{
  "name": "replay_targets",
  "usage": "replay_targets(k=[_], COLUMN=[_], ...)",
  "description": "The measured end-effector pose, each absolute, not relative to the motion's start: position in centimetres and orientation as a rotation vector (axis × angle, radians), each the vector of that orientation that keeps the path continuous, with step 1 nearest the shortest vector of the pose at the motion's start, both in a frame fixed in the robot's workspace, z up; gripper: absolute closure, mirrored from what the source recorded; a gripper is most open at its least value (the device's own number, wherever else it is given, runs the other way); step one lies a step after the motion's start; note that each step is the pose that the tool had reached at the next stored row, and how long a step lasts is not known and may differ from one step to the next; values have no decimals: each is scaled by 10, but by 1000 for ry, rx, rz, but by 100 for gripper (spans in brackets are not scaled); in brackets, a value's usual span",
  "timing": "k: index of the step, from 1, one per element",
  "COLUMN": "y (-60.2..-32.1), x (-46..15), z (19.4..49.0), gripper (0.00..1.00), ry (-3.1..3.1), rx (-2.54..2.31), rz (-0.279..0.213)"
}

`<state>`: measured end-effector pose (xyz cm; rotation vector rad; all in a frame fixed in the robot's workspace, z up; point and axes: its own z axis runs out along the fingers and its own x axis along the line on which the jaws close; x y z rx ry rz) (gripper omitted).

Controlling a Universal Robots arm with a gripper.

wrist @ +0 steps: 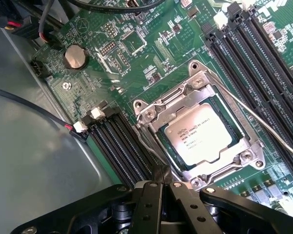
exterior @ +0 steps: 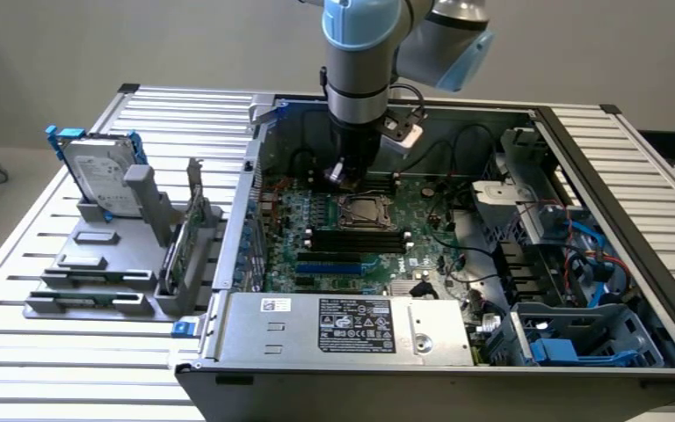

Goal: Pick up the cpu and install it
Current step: 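Install the first cpu locking lever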

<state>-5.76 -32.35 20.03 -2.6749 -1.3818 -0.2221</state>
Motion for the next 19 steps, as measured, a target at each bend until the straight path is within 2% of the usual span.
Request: replay_targets(k=[19], y=[-322], x=[-57], z=[200], gripper=[89], ry=[-1376], rx=[-2678], rz=[-211])
